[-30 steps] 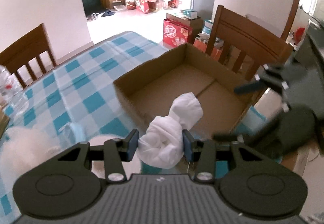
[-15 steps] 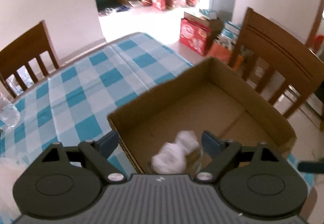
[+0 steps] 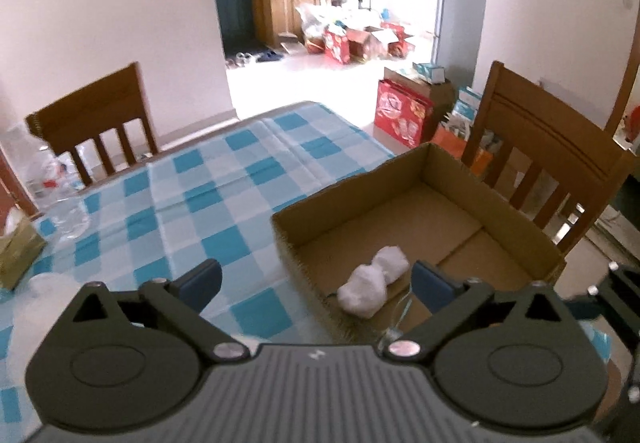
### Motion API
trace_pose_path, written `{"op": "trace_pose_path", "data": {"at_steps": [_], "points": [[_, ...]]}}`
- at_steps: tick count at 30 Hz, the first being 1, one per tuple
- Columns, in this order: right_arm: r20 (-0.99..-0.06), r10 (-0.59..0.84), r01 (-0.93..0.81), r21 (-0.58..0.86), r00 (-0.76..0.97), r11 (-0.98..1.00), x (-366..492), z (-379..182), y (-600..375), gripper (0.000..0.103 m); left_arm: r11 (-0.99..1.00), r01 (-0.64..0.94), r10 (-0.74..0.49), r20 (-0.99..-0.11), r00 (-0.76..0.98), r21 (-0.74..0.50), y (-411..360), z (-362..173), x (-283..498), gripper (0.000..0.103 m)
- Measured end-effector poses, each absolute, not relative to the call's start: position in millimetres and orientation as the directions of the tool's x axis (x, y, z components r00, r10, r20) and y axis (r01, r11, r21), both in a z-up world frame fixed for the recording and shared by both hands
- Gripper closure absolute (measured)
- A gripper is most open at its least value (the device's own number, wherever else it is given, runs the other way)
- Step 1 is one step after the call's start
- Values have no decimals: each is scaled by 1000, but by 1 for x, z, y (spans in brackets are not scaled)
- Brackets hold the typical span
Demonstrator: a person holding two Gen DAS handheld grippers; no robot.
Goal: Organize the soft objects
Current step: 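Open the left gripper to drop the white cloth into the box, then grasp the light blue sheep plush with the left gripper while the right gripper approaches the hair tie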
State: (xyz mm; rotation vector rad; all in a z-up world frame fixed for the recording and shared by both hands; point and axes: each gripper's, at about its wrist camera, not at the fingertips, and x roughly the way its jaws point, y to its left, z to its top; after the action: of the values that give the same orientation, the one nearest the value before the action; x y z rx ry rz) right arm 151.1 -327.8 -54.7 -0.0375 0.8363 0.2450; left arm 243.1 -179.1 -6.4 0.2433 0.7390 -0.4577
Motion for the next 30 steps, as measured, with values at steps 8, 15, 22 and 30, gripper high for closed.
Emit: {"op": "trace_pose_path", "data": {"at_steps": [8,15,22,30], "points": [[-733,201,-276,19,650,961,151,-59,-309,0,921,385,-242,-673,699,68,-127,-11,201,1],[-749,227,-327,16,622,945,147,-68,-285,0,938,341,-191,-720,668,68,-80,-38,171,1],[-772,215,-343,-4,598,939,138,-88,-253,0,953,291,-130,-745,655,90,-34,-68,150,1],[-829,171,-321,-12,533,947,138,-121,-206,0,918,378,-143,-784,604,123,0,-92,151,1]]}}
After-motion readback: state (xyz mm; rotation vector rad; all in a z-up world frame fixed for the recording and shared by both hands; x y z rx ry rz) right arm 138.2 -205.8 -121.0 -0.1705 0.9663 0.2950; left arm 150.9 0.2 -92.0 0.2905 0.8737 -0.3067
